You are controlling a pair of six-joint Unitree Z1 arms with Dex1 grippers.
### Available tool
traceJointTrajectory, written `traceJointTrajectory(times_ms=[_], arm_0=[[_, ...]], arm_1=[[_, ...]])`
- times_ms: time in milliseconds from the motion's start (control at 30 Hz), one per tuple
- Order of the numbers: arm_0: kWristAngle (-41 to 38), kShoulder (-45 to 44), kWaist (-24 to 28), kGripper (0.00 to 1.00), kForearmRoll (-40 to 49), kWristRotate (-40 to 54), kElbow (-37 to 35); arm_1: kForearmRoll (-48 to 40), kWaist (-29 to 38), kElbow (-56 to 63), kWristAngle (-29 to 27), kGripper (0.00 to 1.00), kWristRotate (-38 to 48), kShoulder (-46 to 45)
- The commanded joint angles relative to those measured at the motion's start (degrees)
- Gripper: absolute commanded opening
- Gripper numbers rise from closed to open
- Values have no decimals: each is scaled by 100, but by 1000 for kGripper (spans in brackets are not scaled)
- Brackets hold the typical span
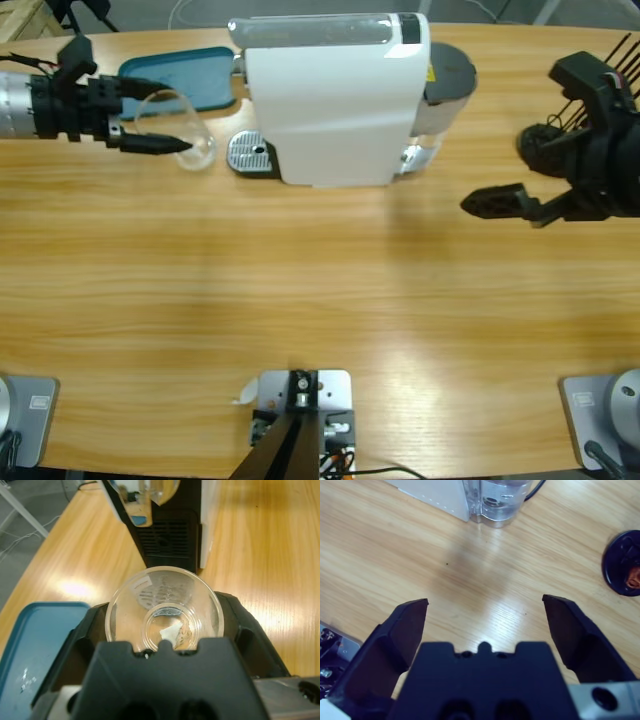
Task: Pour coffee
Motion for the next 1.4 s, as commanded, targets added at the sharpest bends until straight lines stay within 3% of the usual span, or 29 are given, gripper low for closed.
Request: traceJointTrajectory(times_ms=[33, 767, 1400], arm_0=[[277, 589, -290, 0, 72, 37, -450], [790, 1489, -1027, 0, 85, -251, -1304], [750, 1472, -1072, 0, 114, -312, -1297]], arm_1=[[119, -115, 122, -115, 1000, -130, -101], [-57, -217, 201, -169, 1000, -134, 6], [-154, -226, 262, -190, 1000, -132, 75]])
